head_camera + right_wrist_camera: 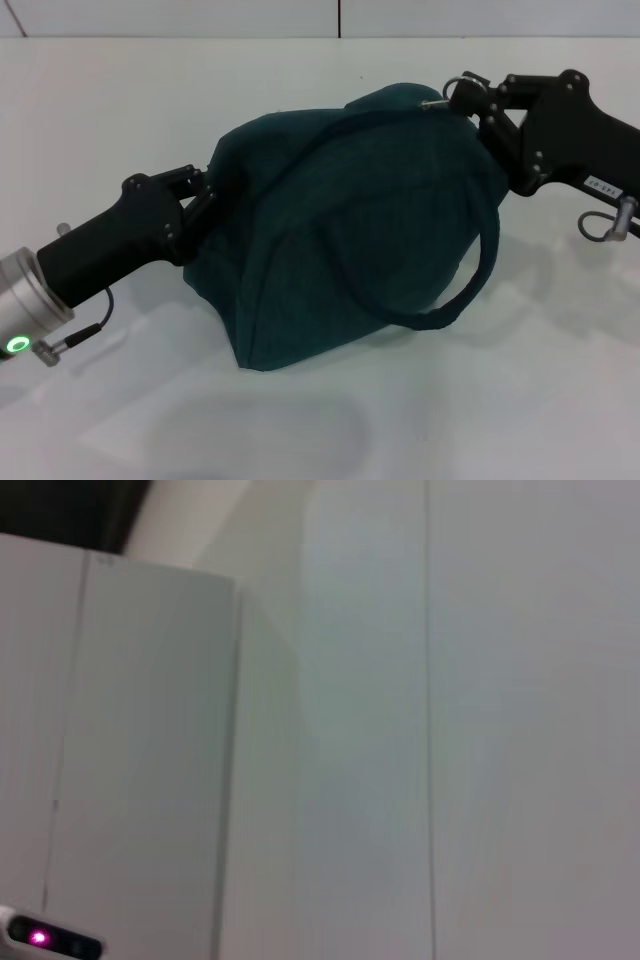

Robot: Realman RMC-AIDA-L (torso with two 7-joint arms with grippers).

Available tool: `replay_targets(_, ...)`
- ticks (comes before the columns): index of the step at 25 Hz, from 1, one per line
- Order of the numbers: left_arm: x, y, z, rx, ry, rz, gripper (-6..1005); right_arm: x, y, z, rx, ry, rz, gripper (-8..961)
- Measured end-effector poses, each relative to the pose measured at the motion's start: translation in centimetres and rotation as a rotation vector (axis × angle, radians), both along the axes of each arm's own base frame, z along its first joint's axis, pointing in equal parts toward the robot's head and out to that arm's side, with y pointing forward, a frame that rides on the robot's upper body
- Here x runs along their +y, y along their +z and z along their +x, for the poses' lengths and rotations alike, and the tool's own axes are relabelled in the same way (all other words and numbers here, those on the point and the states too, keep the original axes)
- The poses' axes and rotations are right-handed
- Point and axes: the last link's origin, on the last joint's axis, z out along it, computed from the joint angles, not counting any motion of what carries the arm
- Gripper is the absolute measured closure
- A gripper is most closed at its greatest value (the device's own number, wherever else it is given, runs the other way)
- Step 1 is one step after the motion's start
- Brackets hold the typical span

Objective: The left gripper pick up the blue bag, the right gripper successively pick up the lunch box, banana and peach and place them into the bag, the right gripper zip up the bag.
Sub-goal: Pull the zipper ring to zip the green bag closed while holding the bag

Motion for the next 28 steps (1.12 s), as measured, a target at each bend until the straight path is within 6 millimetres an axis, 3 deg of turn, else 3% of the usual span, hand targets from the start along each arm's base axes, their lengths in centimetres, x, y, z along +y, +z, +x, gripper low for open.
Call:
replay_targets(16,0.6,-0.1,-0.5,0.031,0.039,0.02,927,-0.3,0.5,5.2,0.011,-0.211,0.035,934)
replay_targets(28,1.3,0.5,0.4,-0.012,0.022,0.003,869,-0.4,0.2,5.7,0.004,-0.23,0.031,933)
